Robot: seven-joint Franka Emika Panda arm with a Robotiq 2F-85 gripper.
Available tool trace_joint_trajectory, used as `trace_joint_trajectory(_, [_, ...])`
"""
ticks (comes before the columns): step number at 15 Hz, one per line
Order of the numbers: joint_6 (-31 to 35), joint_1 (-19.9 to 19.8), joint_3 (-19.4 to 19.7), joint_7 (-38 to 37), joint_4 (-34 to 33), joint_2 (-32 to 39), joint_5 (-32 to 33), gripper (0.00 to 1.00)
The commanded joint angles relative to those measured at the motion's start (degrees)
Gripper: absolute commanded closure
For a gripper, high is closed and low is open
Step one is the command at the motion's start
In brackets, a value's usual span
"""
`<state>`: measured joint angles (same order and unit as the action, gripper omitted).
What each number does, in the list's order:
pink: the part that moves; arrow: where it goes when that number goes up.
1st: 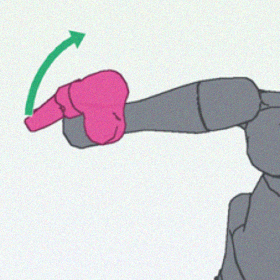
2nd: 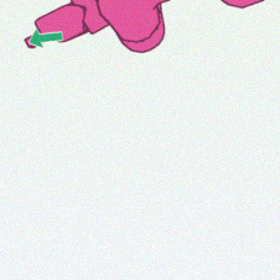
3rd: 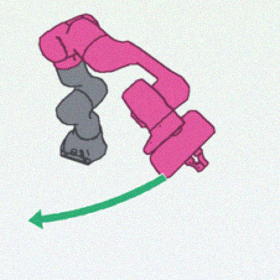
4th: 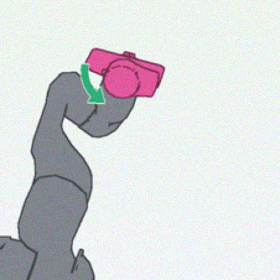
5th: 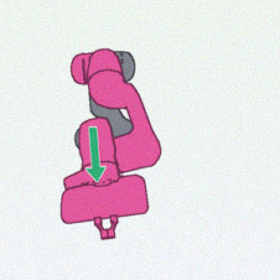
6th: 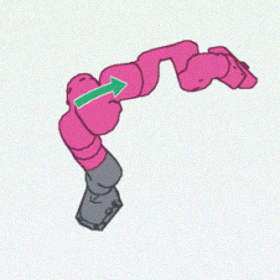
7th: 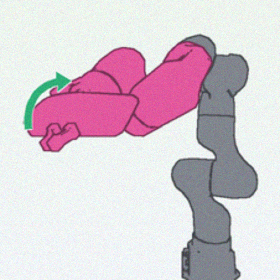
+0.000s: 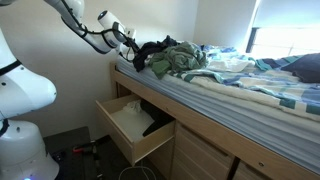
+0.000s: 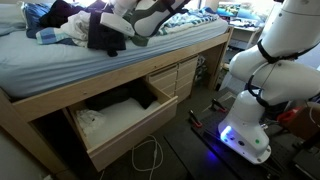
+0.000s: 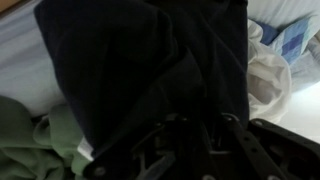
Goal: Put the black t-shirt in the drawer then close it
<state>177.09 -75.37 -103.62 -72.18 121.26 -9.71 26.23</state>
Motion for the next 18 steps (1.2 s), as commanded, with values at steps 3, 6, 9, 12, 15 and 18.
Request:
trace_joint_trajectory(3, [-0.17,-11.30,-10.78,1.66,-6.19,-6.75,-5.94,1.00])
trace_joint_trajectory(6, [-1.73,-12.85,-11.65,2.12,-11.05,-8.60,-5.72,1.00])
trace_joint_trajectory(9, [-3.69,-11.98,-10.52,2.24,-14.73,-8.94,-4.72,1.00])
trace_joint_trajectory(12, [-6.57,-10.27,-9.48,2.78,-17.08,-7.97,-3.71,1.00])
trace_joint_trajectory(15, [-9.72,-1.78,-1.89,13.42,-16.87,-9.44,-16.45,1.00])
trace_joint_trajectory(18, [-15.41,7.11,6.20,21.58,-16.94,-10.31,-25.07,1.00])
